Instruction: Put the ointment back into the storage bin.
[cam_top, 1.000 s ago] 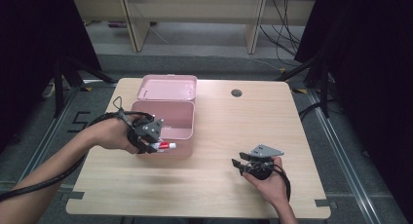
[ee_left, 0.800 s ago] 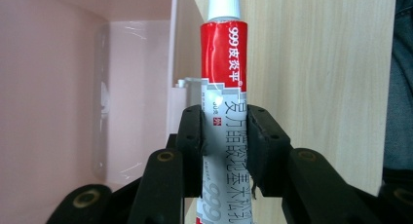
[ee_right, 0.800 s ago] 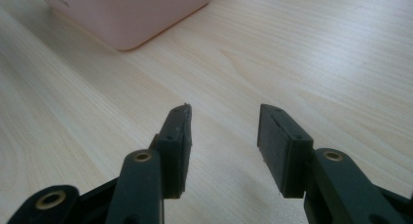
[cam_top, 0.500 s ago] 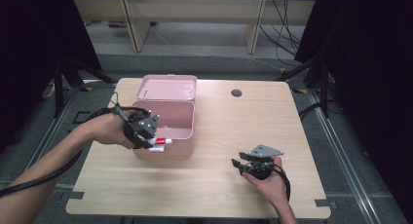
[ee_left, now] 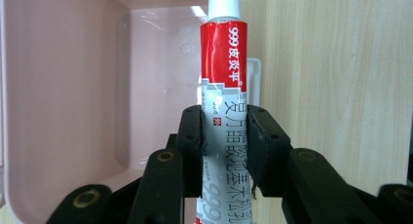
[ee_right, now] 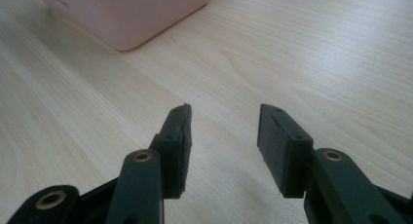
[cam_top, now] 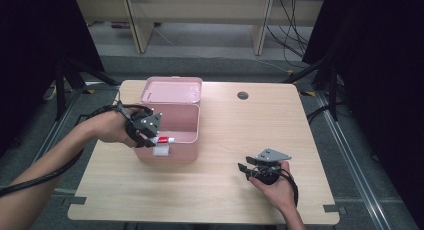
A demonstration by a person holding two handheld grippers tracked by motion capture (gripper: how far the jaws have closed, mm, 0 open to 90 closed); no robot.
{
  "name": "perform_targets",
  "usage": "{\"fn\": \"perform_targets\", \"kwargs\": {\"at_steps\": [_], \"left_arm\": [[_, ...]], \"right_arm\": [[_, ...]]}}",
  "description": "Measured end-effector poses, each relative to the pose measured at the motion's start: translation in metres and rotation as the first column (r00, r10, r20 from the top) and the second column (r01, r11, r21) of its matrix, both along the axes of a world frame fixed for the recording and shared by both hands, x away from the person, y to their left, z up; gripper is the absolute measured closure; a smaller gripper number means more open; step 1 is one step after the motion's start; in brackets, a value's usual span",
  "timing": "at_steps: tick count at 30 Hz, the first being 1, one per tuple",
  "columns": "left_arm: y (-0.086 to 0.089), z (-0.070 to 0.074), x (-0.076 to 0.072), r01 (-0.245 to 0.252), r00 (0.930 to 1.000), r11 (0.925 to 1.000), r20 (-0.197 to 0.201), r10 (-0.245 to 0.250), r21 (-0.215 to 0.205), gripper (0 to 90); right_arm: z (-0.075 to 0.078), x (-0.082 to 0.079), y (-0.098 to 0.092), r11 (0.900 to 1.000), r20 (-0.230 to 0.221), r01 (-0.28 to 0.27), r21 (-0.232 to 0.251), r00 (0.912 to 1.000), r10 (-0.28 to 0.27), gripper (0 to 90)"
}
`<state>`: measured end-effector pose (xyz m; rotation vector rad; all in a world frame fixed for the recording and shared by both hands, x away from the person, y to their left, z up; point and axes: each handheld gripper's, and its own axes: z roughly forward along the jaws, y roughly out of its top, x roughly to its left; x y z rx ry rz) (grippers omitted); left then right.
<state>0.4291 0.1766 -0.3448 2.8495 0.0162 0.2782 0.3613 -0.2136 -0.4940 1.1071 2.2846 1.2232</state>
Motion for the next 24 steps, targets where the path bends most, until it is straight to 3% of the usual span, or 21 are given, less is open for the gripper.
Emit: {"fn": "perform_targets", "kwargs": {"at_steps": [11,14,15,19,24], "left_arm": [[0.000,0.004,0.008,0.011,0.9997,0.9999,0.024,-0.011,-0.005,69.3],[0.001,0.003,0.011,0.011,0.9996,0.9999,0.024,-0.011,-0.001,69.4],[0.001,0.003,0.012,0.013,0.9997,0.9999,0.022,-0.013,0.005,69.4],[0.003,0.002,0.016,0.010,0.9998,0.9999,0.016,-0.010,0.010,69.4],[0.005,0.001,0.022,0.012,0.9998,0.9997,0.014,-0.012,0.022,69.3]], "right_arm": [[-0.001,0.000,0.001,1.000,-0.014,-0.001,0.009,0.9999,0.002,57.1],[0.000,0.000,0.000,1.000,0.000,0.004,-0.001,1.0000,-0.004,57.1],[0.000,-0.002,0.002,1.000,-0.025,0.012,0.017,0.9996,-0.011,57.1],[0.000,-0.002,0.002,1.000,-0.027,0.013,0.018,0.9996,-0.012,57.1],[-0.001,0.000,0.001,1.000,-0.013,0.002,0.007,0.9999,-0.002,57.1]]}}
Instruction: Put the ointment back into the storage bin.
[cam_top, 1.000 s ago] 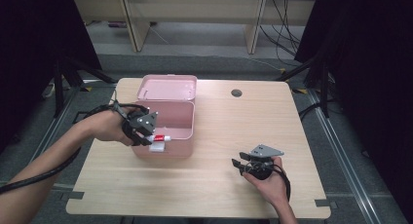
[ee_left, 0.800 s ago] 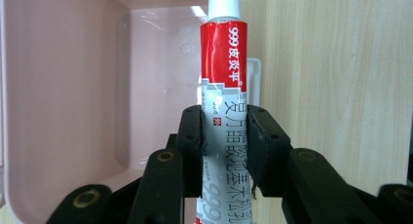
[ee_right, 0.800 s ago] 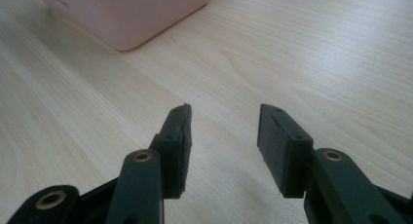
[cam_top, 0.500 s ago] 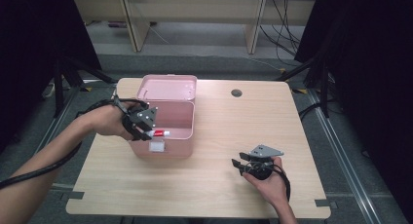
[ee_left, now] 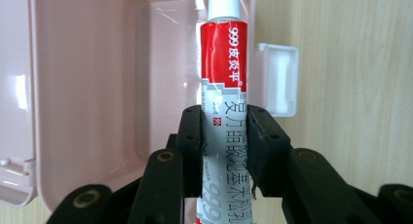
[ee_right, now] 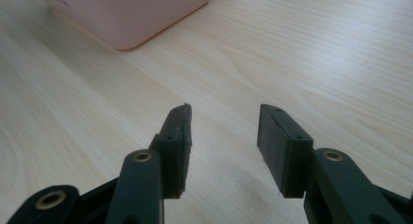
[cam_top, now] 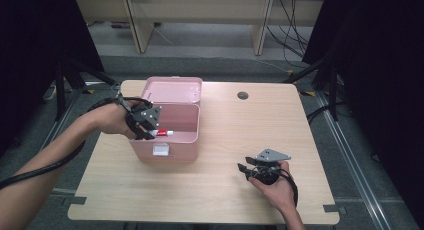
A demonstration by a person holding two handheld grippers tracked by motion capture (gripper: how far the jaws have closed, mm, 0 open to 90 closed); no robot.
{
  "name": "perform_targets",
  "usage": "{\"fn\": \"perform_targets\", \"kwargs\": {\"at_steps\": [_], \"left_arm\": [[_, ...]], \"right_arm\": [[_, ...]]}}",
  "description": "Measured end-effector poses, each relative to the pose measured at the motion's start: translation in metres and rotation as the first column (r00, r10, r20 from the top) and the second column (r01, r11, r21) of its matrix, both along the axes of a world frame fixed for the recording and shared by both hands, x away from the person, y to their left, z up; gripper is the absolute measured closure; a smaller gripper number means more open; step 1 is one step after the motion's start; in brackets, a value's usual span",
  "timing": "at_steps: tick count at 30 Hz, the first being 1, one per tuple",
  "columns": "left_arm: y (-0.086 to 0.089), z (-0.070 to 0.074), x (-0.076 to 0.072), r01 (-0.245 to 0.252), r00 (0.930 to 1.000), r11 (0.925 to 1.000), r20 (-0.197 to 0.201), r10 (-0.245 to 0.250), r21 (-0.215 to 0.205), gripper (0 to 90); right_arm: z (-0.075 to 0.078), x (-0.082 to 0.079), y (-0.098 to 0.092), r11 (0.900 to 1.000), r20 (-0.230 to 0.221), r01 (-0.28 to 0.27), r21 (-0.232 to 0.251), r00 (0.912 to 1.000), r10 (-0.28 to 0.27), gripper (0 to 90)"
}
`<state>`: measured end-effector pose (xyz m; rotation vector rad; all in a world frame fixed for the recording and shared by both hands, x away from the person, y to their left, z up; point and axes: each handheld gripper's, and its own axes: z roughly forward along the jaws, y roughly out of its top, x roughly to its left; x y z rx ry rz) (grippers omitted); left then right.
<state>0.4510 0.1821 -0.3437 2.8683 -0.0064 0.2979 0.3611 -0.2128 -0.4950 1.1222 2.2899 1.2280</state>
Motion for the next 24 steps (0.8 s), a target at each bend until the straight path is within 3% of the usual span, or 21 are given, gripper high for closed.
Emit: {"fn": "perform_targets", "kwargs": {"at_steps": [8,24], "left_arm": [[0.005,-0.004,0.010,0.019,0.9998,0.9997,0.000,-0.019,0.018,69.4],[0.000,-0.012,0.017,0.053,0.9980,0.9981,-0.035,-0.051,0.032,69.3]], "right_arm": [[0.000,-0.001,0.000,1.000,-0.003,0.005,0.001,1.0000,-0.005,57.1],[-0.001,-0.001,0.000,1.000,-0.014,0.008,0.016,0.9999,-0.007,57.1]]}}
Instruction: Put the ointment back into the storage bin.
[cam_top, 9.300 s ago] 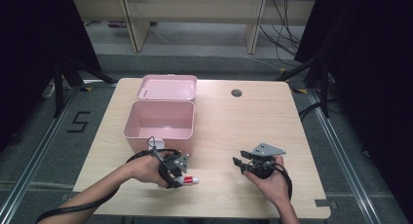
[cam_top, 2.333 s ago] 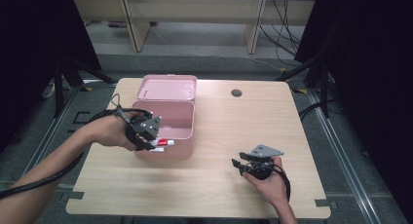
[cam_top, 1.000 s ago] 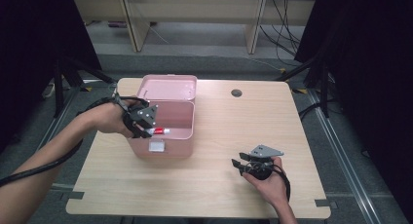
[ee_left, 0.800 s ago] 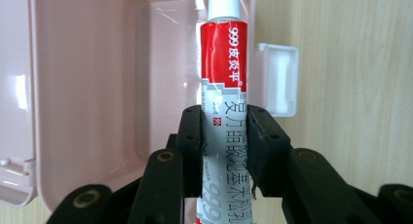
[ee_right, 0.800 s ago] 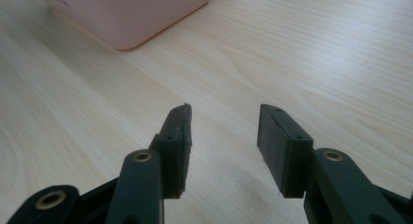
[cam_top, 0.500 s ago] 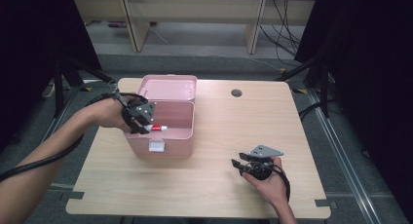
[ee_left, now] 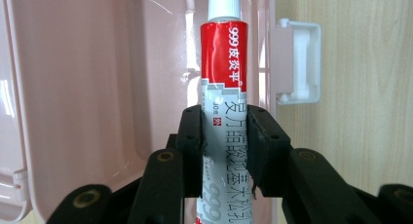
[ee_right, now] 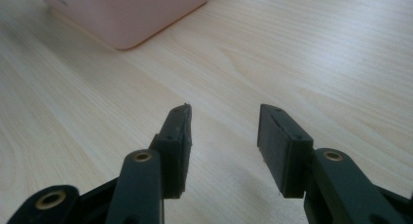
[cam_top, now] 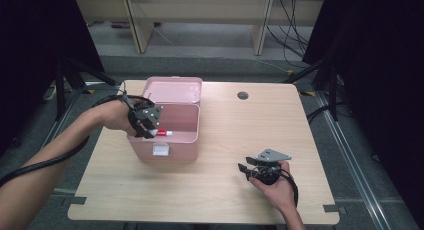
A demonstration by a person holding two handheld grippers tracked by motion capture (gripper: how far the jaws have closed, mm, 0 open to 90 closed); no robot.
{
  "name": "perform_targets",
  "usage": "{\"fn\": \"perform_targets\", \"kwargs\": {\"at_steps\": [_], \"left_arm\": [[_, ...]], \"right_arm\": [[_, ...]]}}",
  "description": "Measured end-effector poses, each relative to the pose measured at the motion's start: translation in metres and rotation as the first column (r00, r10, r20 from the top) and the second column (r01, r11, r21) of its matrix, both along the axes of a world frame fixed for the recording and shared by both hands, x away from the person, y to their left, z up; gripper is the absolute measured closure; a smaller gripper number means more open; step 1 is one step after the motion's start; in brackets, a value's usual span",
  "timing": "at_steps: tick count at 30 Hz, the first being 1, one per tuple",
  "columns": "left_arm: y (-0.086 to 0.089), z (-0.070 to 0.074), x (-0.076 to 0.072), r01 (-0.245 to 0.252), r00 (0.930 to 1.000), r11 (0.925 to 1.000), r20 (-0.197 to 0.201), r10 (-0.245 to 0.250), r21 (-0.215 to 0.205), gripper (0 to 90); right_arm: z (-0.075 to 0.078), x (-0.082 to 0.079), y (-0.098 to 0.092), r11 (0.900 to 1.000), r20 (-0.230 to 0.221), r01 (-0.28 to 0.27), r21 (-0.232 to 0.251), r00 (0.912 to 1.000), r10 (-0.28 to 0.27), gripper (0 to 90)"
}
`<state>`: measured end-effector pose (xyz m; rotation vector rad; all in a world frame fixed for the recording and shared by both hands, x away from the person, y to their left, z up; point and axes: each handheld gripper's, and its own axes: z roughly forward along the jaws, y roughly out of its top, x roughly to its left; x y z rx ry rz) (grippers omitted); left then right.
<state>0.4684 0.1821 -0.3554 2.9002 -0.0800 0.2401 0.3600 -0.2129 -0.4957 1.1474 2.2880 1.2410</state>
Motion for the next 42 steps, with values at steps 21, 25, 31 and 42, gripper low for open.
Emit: {"fn": "perform_targets", "kwargs": {"at_steps": [21,25,31,42], "left_arm": [[-0.004,-0.010,0.009,0.003,0.9995,0.9999,-0.031,-0.003,0.014,69.3],[-0.004,-0.012,0.009,-0.003,0.9988,0.9999,-0.049,0.004,0.010,69.3],[-0.003,-0.016,0.011,-0.010,0.9981,0.9998,-0.060,0.011,0.014,69.3],[-0.003,-0.021,0.014,-0.014,0.9979,0.9997,-0.063,0.015,0.020,69.3]], "right_arm": [[0.000,0.001,-0.002,1.000,0.021,-0.005,-0.017,0.9998,0.005,57.1],[0.000,0.001,-0.002,1.000,0.021,-0.005,-0.017,0.9998,0.005,57.1],[-0.001,0.001,-0.002,1.000,0.019,-0.009,-0.019,0.9998,0.009,57.1],[0.000,0.001,-0.002,1.000,0.024,-0.003,-0.023,0.9997,0.004,57.1]]}}
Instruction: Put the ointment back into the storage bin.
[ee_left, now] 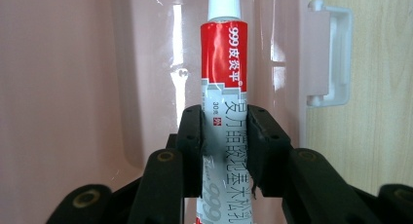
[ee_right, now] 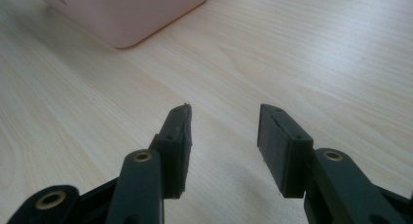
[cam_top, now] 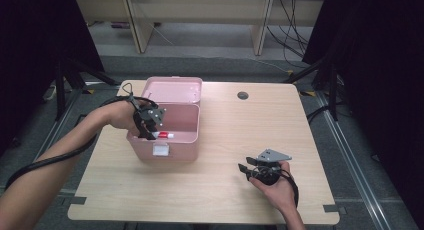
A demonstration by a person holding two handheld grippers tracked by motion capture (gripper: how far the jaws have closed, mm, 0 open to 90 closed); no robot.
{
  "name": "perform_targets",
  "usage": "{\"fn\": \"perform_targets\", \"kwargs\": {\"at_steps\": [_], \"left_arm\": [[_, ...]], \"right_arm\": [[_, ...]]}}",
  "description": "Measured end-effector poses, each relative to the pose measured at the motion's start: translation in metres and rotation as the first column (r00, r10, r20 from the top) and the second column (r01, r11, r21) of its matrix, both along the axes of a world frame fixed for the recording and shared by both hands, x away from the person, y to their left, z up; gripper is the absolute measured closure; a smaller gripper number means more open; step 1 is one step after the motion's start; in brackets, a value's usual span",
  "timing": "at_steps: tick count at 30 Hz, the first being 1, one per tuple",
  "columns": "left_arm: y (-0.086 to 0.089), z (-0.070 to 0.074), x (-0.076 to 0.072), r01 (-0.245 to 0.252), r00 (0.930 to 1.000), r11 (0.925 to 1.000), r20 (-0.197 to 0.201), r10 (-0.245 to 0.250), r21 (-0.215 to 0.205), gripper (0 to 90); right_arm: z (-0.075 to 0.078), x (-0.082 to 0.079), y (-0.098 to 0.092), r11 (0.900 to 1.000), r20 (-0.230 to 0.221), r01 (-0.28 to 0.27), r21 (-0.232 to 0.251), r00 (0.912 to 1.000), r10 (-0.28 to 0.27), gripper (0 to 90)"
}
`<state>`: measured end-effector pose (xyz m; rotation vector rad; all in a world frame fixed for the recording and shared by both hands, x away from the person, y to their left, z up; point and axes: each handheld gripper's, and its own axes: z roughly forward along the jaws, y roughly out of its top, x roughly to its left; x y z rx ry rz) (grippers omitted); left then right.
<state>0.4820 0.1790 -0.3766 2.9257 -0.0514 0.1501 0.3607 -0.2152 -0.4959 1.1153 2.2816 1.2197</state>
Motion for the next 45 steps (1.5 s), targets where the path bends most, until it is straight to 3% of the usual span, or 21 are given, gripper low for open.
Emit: {"fn": "perform_targets", "kwargs": {"at_steps": [13,16,20,21,26,33,35,37,45], "left_arm": [[-0.002,-0.005,0.004,0.014,0.9999,0.9996,-0.001,-0.014,0.023,69.2],[-0.002,-0.007,0.005,0.011,0.9999,0.9998,-0.006,-0.010,0.017,69.2],[-0.002,-0.010,0.006,0.014,0.9999,0.9997,-0.011,-0.013,0.022,69.2],[-0.003,-0.010,0.006,0.013,0.9998,0.9996,-0.011,-0.013,0.023,69.2],[-0.004,-0.012,0.007,0.012,0.9999,0.9997,-0.011,-0.012,0.023,69.2],[-0.005,-0.015,0.007,0.011,0.9997,0.9994,-0.022,-0.010,0.032,69.2],[-0.004,-0.017,0.008,0.008,0.9997,0.9993,-0.025,-0.007,0.037,69.2],[-0.004,-0.018,0.008,0.004,0.9996,0.9993,-0.027,-0.003,0.037,69.2],[-0.002,-0.022,0.010,0.005,0.9996,0.9991,-0.028,-0.004,0.043,69.2]], "right_arm": [[0.000,0.000,0.000,1.000,-0.001,-0.002,0.002,1.0000,0.002,57.1],[0.000,-0.001,0.001,1.000,-0.023,0.008,0.014,0.9997,-0.007,57.1],[0.000,-0.001,0.001,1.000,-0.022,0.008,0.014,0.9997,-0.007,57.1],[0.000,0.000,0.000,1.000,0.000,-0.001,0.000,1.0000,0.001,57.1],[0.000,-0.001,0.001,1.000,-0.020,0.005,0.017,0.9998,-0.004,57.1],[0.000,-0.001,0.001,1.000,-0.022,0.007,0.014,0.9997,-0.006,57.1],[0.000,0.000,0.000,1.000,-0.002,-0.002,0.001,1.0000,0.002,57.1],[0.000,-0.001,0.001,1.000,-0.023,0.007,0.015,0.9997,-0.007,57.1],[-0.001,-0.001,0.001,1.000,-0.021,0.005,0.022,0.9998,-0.004,57.0]]}}
